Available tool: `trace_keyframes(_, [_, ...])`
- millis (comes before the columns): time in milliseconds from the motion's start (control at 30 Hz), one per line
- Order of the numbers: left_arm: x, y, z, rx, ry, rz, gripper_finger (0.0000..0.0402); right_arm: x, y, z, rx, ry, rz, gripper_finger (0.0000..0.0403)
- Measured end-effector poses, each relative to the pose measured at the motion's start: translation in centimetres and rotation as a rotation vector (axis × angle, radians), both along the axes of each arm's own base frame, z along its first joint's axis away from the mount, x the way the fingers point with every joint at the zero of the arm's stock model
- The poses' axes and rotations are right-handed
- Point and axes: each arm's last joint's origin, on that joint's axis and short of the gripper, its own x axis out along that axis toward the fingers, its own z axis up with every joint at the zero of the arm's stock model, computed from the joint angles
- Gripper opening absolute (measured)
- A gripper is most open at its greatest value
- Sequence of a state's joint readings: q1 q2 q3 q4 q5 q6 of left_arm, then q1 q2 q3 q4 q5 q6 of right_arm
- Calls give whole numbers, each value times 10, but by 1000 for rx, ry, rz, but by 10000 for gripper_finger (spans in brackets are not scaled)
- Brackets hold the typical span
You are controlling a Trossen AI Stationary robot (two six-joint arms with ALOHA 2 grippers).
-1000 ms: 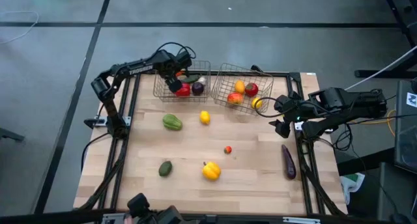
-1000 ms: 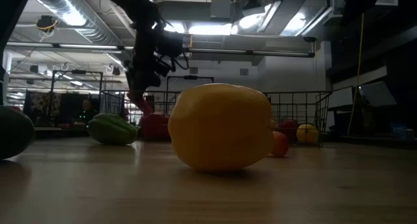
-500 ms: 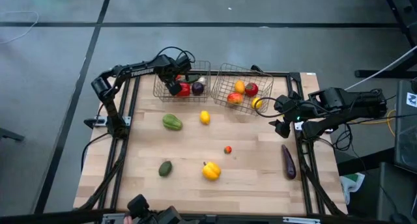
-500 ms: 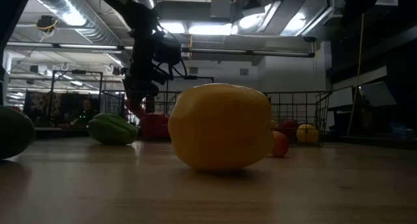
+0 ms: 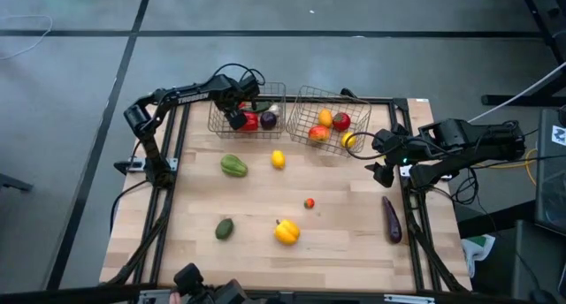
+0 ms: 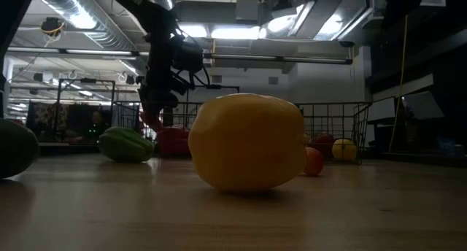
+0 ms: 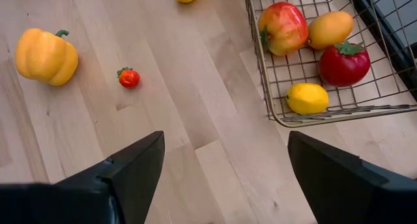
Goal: Sort produce into baskets
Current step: Put the orange carrot into the left golden wire basket
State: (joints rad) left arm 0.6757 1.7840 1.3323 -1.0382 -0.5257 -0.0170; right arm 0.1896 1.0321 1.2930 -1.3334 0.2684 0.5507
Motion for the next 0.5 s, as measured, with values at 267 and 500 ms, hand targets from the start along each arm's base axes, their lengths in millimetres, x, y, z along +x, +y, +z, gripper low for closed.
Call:
trace_keyframes(267, [0,5,0,25,-26,14,196,0,0,0,0,0,0,325])
trace_keyframes(500, [-1,5,0,18,-15,-2,196,0,0,0,0,0,0,325])
